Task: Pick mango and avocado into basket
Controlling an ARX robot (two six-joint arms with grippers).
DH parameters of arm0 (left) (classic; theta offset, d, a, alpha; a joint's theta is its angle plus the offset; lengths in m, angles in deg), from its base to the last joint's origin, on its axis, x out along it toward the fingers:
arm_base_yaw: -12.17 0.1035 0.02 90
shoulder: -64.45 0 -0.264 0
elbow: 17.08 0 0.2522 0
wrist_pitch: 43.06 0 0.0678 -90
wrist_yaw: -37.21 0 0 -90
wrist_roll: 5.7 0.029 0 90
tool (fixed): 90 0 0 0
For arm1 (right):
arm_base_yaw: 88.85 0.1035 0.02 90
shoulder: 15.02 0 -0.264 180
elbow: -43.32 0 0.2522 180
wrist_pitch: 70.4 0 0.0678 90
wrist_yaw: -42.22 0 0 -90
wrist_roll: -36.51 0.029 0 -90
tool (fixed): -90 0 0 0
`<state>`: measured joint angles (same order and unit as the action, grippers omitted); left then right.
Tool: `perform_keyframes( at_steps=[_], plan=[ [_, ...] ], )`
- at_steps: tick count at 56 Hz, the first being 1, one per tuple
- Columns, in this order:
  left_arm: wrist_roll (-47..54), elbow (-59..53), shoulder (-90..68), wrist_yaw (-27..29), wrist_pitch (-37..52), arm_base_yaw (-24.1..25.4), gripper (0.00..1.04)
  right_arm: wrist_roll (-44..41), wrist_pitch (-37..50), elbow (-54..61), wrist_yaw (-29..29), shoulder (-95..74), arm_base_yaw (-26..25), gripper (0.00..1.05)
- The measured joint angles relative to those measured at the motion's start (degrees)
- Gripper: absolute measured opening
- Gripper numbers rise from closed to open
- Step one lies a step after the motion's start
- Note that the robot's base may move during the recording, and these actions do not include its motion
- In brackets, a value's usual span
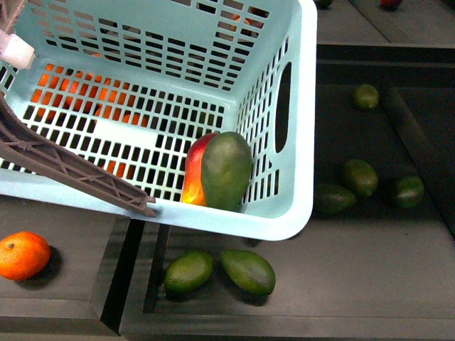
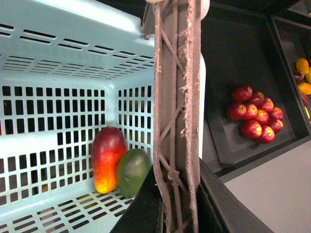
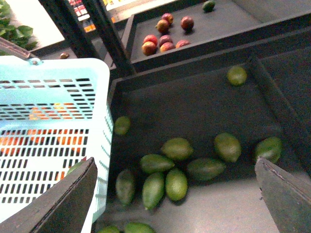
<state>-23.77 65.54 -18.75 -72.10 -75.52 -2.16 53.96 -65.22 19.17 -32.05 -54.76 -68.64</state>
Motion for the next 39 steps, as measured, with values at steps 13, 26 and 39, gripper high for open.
perform_keyframes(
  at_steps=[13, 26, 39],
  plan=[
    [-0.02, 0.00, 0.00, 0.02, 0.00, 0.00, 0.11, -14.93, 9.40, 6.23, -1.84, 6.84, -5.77, 0.51],
    [0.00, 0.00, 0.00, -0.04, 0.00, -0.02, 0.11, -17.05, 3.91, 8.76, -7.80, 14.97, -11.89, 0.02],
    [0.02, 0.00, 0.00, 0.02, 0.00, -0.02, 0.11, -17.22, 0.07, 10.14, -15.17, 20.87, -19.80, 0.02]
  ],
)
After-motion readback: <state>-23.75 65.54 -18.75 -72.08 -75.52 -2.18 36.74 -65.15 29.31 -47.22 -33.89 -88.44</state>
